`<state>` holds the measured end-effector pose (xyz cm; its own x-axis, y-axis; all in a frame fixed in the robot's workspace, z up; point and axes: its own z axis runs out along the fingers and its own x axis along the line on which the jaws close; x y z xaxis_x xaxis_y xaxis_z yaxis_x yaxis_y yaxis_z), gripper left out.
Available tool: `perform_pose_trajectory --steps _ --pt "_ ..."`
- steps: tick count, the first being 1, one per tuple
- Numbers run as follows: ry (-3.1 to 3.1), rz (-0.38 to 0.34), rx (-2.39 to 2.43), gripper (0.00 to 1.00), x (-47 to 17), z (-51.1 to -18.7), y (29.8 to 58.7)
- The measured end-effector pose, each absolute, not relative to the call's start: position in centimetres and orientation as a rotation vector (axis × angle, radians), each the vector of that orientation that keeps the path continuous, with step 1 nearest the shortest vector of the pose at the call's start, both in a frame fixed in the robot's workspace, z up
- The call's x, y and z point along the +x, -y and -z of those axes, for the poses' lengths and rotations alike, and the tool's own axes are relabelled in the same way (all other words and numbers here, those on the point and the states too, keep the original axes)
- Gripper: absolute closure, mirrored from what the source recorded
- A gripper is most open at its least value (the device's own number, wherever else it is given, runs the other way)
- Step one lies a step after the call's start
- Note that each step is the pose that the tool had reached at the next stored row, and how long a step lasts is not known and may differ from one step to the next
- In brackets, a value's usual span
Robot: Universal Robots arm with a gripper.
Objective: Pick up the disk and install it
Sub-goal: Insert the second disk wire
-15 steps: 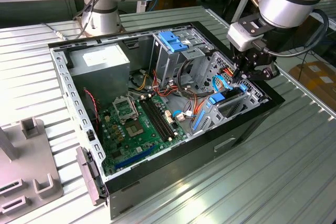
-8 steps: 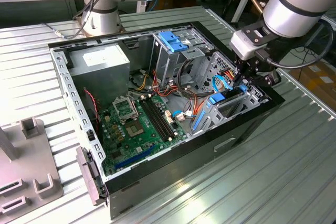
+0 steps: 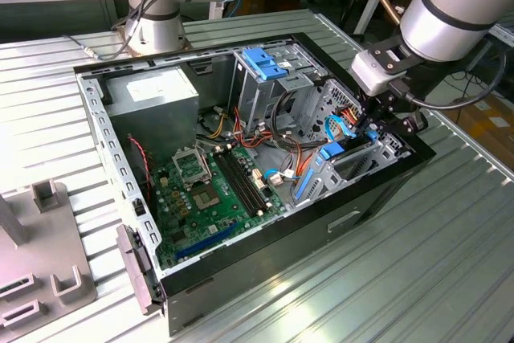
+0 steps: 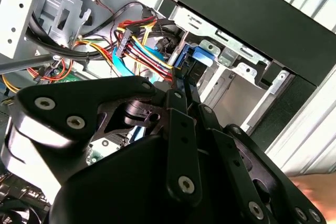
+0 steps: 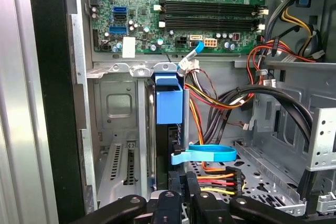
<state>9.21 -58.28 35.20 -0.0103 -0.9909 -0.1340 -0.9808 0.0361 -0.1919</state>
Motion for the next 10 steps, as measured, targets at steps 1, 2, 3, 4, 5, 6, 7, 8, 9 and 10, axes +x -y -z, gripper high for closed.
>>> perform_pose_trajectory --steps 1,2,3,4,5,6,7,8,9,10 --pt "-2.080 0.064 -2.033 0.84 9.18 -35.15 58.28" --pt "-2.079 0.064 -2.034 0.84 9.16 -35.07 58.28" --pt "-2.078 0.064 -2.035 0.84 9.15 -34.96 58.28" --pt "-2.077 0.064 -2.036 0.84 9.15 -34.84 58.28" --pt "-2.077 0.064 -2.036 0.84 9.15 -34.72 58.29" --pt "-2.077 0.064 -2.037 0.84 9.14 -34.65 58.30" --pt "-2.077 0.064 -2.037 0.84 9.14 -34.57 58.30" --pt "-2.077 0.064 -2.037 0.84 9.14 -34.46 58.32" --pt "-2.077 0.064 -2.037 0.84 9.14 -34.35 58.35" --pt "-2.077 0.064 -2.037 0.84 9.14 -34.29 58.37"
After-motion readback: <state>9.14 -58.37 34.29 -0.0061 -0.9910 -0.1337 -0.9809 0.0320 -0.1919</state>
